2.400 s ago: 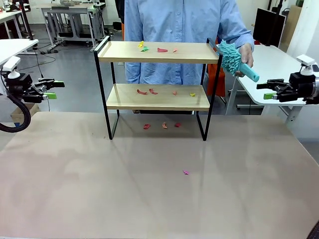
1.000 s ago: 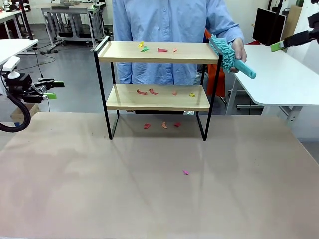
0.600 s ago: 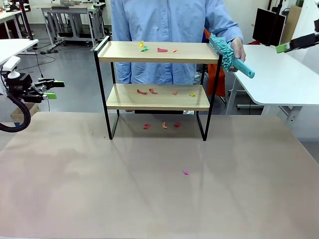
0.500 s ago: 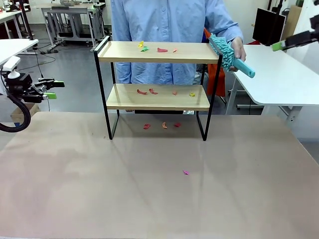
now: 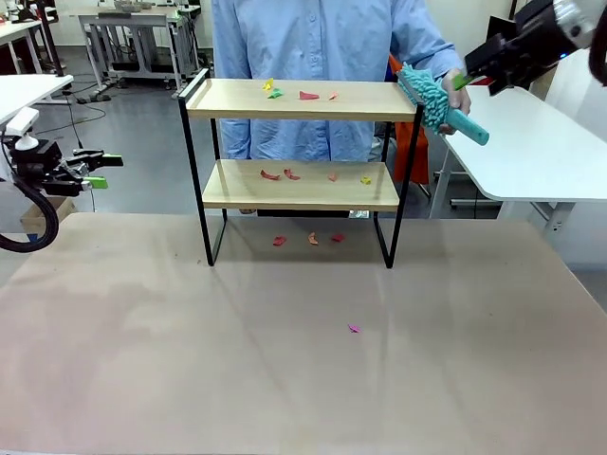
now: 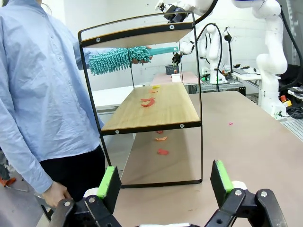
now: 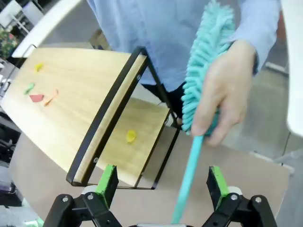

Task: Clean the shelf.
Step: Pick up the Duster handed by the human.

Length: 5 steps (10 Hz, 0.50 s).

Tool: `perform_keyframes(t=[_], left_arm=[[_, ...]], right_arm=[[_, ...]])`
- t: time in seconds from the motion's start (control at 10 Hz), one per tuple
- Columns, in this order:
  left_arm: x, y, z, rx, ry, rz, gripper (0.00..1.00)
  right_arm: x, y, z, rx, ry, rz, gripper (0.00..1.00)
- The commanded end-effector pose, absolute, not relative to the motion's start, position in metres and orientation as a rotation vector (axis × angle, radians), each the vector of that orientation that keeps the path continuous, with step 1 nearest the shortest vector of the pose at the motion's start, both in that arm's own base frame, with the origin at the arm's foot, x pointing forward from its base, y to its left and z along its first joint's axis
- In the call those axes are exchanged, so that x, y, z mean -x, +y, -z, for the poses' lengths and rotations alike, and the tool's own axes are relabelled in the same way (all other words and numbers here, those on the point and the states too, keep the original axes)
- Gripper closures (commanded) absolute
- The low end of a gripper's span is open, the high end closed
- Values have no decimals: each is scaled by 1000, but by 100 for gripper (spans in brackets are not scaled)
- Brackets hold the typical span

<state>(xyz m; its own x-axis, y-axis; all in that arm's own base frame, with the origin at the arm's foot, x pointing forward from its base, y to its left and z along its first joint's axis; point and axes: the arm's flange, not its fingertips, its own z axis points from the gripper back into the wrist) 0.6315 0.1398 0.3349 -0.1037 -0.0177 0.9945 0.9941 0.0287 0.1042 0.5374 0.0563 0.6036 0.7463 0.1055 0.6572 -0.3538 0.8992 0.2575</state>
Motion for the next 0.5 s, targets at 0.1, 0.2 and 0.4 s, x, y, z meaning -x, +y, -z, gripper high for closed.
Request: perform_keyframes(t=[0.1,0.2,0.4], left_arm=[[-631,140,-337,1118,-1283,1283,0],[-631,140,-337,1118,-1283,1283,0],[-631,140,-337,1118,-1283,1283,0]], right_arm=[[-549,70,-600,-327,-589,-216,0],[-551,71,-592,-299,-561,-214,0],[-555,68,-576,-277,-521,-193,0]])
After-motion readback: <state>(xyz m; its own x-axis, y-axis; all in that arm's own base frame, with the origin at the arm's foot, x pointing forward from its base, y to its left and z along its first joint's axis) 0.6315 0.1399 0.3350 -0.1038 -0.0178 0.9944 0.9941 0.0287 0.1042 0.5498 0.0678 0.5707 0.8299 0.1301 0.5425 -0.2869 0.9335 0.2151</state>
